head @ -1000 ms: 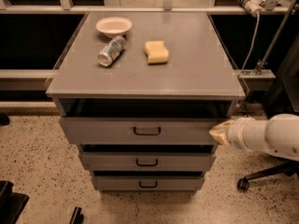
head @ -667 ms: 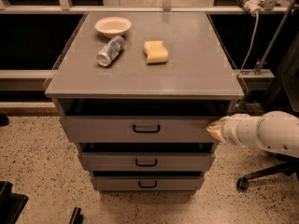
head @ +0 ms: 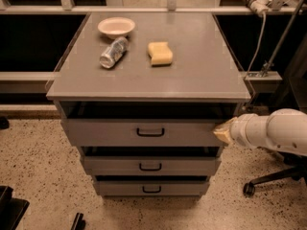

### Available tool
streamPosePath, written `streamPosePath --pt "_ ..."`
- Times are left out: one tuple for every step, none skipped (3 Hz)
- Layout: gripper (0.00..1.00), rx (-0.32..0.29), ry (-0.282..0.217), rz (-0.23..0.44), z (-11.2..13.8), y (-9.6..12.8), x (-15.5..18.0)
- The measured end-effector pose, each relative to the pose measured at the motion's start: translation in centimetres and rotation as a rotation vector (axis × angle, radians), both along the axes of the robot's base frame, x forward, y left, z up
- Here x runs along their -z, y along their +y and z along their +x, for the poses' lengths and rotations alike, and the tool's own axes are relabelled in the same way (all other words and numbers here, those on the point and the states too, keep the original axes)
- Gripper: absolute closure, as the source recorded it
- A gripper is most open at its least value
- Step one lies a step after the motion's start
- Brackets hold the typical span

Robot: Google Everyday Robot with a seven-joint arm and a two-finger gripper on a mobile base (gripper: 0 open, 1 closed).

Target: Close top drawer

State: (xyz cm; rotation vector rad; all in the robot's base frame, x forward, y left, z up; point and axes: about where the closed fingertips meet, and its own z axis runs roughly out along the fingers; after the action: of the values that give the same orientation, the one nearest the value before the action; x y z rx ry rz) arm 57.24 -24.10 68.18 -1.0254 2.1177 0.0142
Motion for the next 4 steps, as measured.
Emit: streamPosePath --pt "0.82 -0.002 -0.011 -0.016 0.1 -0.2 -1.4" --pt "0.58 -0.002 -0.020 -0.030 0.3 -0.4 -2.8" --pt "0.35 0.001 -0.012 -0.100 -0.2 -1.9 -7.6" --pt "0.12 -0.005 0.055 -0.112 -2.2 -3.0 -7.3"
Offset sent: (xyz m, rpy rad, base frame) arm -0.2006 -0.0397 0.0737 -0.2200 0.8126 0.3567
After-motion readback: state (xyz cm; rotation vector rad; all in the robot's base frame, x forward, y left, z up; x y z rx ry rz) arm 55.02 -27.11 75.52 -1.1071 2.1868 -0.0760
